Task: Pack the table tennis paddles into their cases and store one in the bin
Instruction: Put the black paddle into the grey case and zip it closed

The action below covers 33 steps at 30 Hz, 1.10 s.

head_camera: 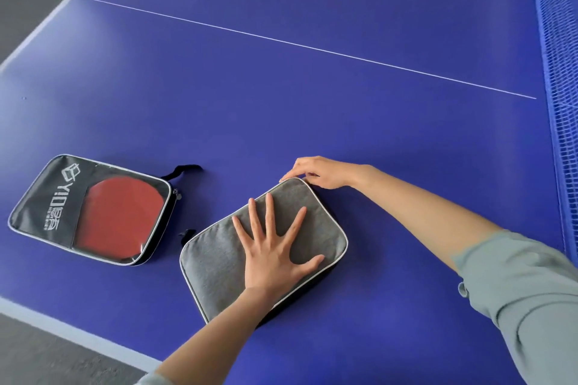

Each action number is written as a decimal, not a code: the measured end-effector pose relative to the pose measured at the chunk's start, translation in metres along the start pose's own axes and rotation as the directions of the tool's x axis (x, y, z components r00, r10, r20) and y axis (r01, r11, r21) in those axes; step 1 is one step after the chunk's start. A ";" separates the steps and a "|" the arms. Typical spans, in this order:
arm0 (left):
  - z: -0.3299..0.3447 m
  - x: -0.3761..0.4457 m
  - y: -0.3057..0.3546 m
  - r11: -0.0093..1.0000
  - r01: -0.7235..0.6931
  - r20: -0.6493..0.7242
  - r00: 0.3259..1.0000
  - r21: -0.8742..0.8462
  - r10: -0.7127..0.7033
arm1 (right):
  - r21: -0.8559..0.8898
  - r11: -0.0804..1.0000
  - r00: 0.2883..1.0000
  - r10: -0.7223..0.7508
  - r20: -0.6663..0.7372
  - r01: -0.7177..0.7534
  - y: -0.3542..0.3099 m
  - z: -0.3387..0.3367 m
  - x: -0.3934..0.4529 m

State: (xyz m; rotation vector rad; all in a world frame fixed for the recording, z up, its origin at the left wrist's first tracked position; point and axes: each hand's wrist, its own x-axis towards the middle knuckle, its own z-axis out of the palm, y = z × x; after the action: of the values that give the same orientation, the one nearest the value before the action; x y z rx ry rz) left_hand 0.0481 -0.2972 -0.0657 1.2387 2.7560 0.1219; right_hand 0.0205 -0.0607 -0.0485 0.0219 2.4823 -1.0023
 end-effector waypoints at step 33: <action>0.000 0.001 0.004 0.998 0.061 -0.036 0.998 0.022 -0.060 | 0.115 0.983 0.840 0.183 -0.511 -0.144 0.022 0.097 -0.132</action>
State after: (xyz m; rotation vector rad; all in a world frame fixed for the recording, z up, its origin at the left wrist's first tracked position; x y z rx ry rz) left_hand 0.0502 -0.2943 -0.0650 1.1676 2.8296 0.1080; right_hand 0.1821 -0.0888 -0.0686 0.5980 2.8536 -1.1251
